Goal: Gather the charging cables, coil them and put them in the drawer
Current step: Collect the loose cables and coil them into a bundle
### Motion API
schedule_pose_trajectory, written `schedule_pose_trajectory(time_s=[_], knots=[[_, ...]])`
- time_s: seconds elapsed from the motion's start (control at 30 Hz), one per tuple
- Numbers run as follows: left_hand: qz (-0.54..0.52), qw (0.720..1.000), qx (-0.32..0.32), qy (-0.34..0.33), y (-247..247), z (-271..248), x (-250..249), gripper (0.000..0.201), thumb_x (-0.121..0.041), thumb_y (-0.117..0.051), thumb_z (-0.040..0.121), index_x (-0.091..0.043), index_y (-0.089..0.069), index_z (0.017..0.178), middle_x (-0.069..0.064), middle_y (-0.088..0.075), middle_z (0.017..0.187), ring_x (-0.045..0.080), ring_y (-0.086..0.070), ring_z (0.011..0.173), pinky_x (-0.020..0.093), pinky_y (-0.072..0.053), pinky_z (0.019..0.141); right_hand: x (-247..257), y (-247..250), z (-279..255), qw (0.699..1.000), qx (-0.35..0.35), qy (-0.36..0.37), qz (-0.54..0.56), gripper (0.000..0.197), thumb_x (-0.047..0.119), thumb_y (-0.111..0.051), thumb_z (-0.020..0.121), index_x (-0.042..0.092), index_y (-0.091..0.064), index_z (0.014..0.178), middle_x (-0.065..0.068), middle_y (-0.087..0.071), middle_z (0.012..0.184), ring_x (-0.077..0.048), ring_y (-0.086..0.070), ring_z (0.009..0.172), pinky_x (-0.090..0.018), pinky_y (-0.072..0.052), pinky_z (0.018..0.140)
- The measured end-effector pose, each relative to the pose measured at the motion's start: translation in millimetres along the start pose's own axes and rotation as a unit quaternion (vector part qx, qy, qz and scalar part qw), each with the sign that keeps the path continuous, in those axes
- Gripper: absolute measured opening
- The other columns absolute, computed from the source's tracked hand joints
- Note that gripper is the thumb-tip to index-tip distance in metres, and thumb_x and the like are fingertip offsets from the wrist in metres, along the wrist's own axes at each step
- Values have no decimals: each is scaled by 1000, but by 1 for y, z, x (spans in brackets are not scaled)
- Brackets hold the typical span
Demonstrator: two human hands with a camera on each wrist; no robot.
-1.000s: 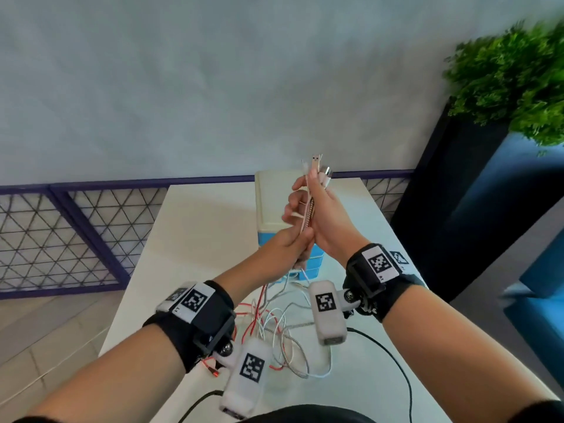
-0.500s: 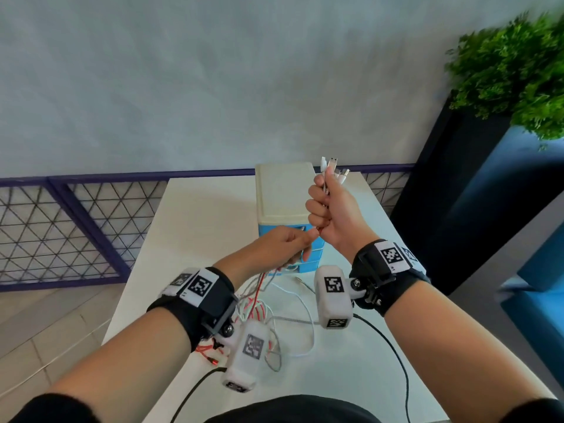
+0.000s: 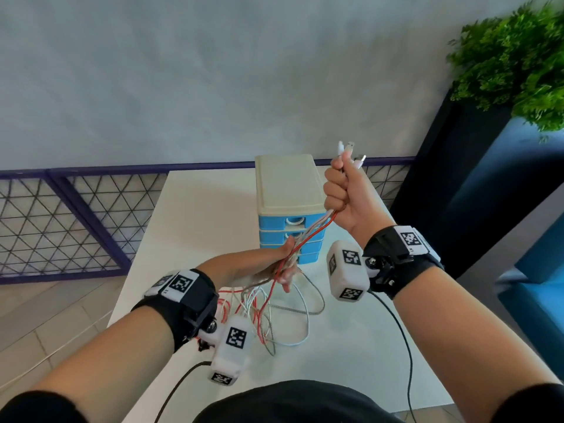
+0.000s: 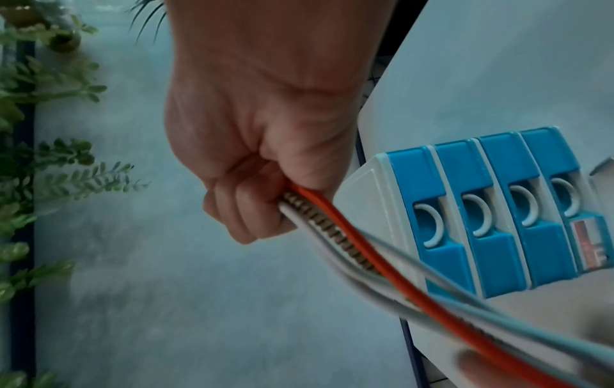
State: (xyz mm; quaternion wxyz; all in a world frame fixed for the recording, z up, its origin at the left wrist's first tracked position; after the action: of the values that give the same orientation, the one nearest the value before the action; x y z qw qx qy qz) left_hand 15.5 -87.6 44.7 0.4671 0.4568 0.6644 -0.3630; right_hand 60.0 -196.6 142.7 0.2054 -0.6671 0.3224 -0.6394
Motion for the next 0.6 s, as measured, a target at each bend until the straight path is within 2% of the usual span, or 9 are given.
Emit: schedule_pose_trajectory(time_s=[0.07, 0.17, 0.27, 0.33, 0.4, 0.47, 0.53, 0.6], knots=[[-24, 999, -28, 11, 5, -1, 10, 57, -54, -11, 93, -14, -40, 65, -3, -34, 57, 15, -35, 57, 22, -43, 66, 4, 4, -2, 1000, 1, 1, 16, 39, 46, -32, 101, 22, -40, 72, 8, -25, 45, -4, -6, 40, -15, -11, 26], [-5, 998, -62, -4, 12, -1, 9, 49, -58, -22, 88, -18, -40, 65, -3, -28, 60, 12, -26, 56, 19, -33, 58, 0, 7, -4, 1000, -2, -18, -11, 39, 47, -33, 101, 22, -39, 71, 8, -24, 44, -5, -6, 40, -15, -10, 27], [143, 987, -76, -22, 17, -3, 1, 46, -53, -23, 92, -20, -48, 70, -3, -33, 66, 8, -30, 58, 18, -31, 61, -5, 5, -9, 992, 0, -52, -112, 38, 49, -40, 98, 23, -42, 70, 9, -23, 47, 0, -15, 32, -15, -9, 29], [207, 976, -72, -3, 21, -1, 4, 46, -49, -25, 95, -19, -57, 83, -1, -39, 72, 6, -36, 62, 19, -33, 66, -9, 4, -13, 985, 7, -70, -158, 36, 47, -42, 98, 23, -43, 72, 11, -23, 48, 0, -18, 32, -14, -10, 29], [215, 975, -54, 3, 20, 0, 6, 43, -48, -26, 95, -20, -56, 82, -2, -41, 73, 8, -38, 67, 19, -35, 70, -11, 2, -12, 985, 10, -70, -158, 35, 46, -40, 99, 24, -42, 73, 11, -23, 48, 0, -18, 32, -13, -10, 29], [221, 973, -68, 4, 27, -1, 7, 40, -46, -27, 97, -20, -49, 78, -7, -44, 73, 8, -42, 72, 18, -35, 75, -11, 0, -10, 988, 9, -67, -140, 37, 48, -37, 100, 24, -42, 72, 10, -23, 48, 0, -18, 32, -14, -10, 29], [229, 969, -92, 12, 37, -1, 7, 37, -41, -26, 100, -19, -45, 77, -6, -47, 77, 4, -47, 76, 13, -36, 80, -13, 0, -9, 987, 11, -73, -146, 38, 48, -36, 100, 24, -41, 72, 11, -23, 48, 0, -18, 32, -14, -12, 28], [224, 969, -97, 26, 41, -1, 9, 35, -35, -27, 101, -18, -44, 75, -3, -51, 78, 0, -51, 76, 6, -38, 79, -17, -1, -8, 981, 20, -85, -175, 38, 48, -35, 101, 24, -40, 73, 11, -23, 50, 0, -18, 33, -14, -14, 28]])
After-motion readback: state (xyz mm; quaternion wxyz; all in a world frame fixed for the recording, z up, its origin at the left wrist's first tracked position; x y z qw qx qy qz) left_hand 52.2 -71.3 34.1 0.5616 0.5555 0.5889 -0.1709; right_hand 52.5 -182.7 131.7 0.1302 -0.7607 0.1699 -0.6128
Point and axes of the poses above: each hand's wrist, its own z-axis towards the middle knuckle, its own y-axis out of the back of the hand, x = y × z, the point moved 10 cm from there along z, towards the middle knuckle
